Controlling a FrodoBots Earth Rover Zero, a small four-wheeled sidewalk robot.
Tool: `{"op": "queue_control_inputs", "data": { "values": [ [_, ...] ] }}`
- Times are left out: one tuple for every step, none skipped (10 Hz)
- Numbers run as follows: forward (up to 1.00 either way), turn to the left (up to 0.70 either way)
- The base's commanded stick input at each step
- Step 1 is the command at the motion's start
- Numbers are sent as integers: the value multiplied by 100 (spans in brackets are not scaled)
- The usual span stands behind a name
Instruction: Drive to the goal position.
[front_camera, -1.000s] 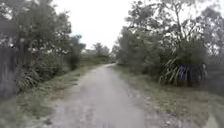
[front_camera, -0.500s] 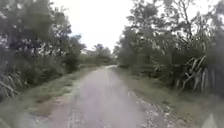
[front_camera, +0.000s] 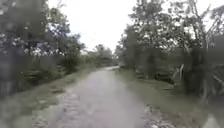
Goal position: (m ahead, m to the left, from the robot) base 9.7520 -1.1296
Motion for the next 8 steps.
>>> {"op": "queue_control_inputs", "data": {
  "values": [
    [100, 0],
    [100, 0],
    [100, 0],
    [100, 0],
    [100, 0],
    [100, 0],
    [100, 0],
    [100, 0]
  ]
}}
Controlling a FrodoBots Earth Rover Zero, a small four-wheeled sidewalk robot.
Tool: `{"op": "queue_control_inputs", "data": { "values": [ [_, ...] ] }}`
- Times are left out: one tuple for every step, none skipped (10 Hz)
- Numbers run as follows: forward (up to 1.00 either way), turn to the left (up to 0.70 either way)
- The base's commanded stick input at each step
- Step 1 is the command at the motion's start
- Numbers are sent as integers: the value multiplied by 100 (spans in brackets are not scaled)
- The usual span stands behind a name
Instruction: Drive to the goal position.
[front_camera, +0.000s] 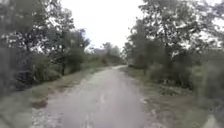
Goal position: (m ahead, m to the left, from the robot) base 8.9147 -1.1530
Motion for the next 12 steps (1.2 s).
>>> {"op": "queue_control_inputs", "data": {
  "values": [
    [100, 0],
    [100, 0],
    [100, 0],
    [100, 0],
    [100, 0],
    [100, 31],
    [100, 40],
    [100, 38],
    [100, 30],
    [100, 0],
    [100, 0],
    [100, 0]
  ]
}}
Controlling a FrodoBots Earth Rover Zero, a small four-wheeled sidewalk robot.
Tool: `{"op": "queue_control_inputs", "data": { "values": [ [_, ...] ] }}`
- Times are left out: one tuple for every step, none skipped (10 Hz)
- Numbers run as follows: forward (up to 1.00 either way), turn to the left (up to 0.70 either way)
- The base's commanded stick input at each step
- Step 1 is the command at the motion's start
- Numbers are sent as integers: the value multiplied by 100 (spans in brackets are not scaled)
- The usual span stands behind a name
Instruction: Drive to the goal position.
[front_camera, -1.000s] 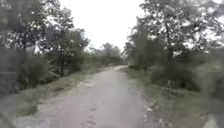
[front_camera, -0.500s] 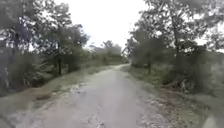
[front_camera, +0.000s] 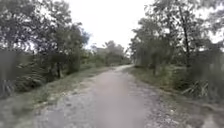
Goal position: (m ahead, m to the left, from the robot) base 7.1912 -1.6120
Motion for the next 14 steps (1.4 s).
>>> {"op": "queue_control_inputs", "data": {
  "values": [
    [100, 0],
    [100, 0],
    [100, 0],
    [100, 0],
    [100, 0],
    [100, 0],
    [100, 0],
    [100, 0],
    [100, 0],
    [100, 0],
    [100, 0],
    [100, 0],
    [100, 0],
    [100, 0]
  ]
}}
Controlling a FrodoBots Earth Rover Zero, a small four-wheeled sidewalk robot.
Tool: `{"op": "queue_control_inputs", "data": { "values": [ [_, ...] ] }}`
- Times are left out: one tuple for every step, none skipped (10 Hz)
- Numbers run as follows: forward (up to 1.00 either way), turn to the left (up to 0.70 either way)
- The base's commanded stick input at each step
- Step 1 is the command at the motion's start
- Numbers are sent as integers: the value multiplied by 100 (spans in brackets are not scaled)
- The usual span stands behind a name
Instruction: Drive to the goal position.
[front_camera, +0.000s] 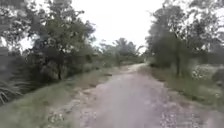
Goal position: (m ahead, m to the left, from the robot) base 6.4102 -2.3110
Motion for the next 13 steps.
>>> {"op": "queue_control_inputs", "data": {
  "values": [
    [100, 0],
    [100, 0],
    [100, 0],
    [100, 0],
    [100, 0],
    [100, -8],
    [100, -37],
    [100, -16],
    [100, 0],
    [100, 0],
    [100, 0],
    [100, 0],
    [100, 0]
  ]
}}
